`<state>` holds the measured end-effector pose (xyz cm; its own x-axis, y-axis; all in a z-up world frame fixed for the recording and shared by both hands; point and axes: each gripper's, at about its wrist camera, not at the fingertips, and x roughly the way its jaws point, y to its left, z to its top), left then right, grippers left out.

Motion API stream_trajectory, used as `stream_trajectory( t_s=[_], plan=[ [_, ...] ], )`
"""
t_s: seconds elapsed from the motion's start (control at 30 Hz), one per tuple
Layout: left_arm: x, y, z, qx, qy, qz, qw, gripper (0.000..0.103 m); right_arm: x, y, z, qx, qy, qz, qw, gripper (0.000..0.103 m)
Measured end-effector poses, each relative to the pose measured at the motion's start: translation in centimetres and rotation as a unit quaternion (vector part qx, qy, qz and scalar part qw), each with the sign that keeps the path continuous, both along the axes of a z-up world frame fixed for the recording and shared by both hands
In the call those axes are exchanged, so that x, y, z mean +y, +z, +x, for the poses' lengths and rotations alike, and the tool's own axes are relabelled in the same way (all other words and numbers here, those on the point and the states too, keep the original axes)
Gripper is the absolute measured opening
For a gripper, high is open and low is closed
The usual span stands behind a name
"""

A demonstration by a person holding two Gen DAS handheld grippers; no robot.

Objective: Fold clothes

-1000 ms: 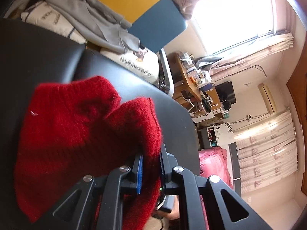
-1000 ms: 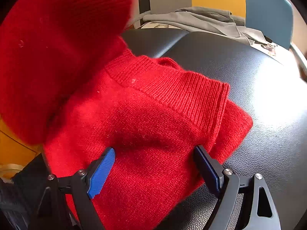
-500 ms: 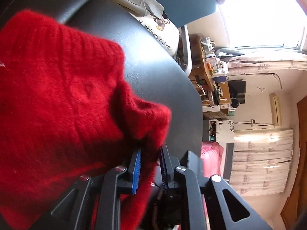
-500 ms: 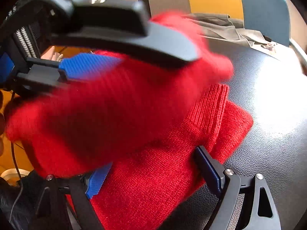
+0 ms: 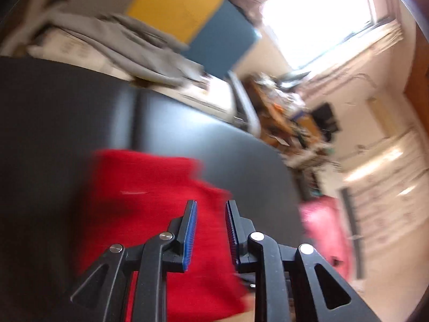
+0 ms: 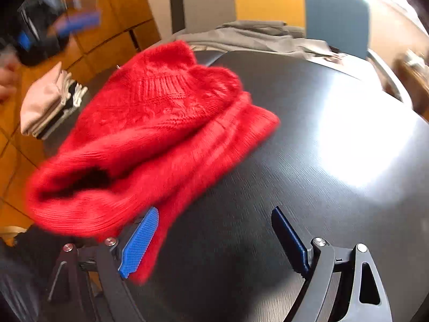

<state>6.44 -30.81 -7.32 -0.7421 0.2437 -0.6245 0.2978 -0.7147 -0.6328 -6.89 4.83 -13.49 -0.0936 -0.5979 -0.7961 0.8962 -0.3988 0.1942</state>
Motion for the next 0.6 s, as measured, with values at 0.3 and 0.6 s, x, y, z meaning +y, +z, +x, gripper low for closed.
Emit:
stream_trajectory(
  t_s=[0.3, 0.6],
  plan=[
    [2.4, -6.3, 10.7, 0.016, -0.048, -0.132, 0.9900, 0.022, -1.4, 5.0, 7.6, -0.078, 0.036, -0.079, 0.993, 0.086],
    [7.7, -8.1, 13.7, 0.059, -0.185, -0.268, 0.9437, 0.023, -7.1, 0.5, 7.8, -0.149, 0.021, 0.011, 0.988, 0.016]
  ],
)
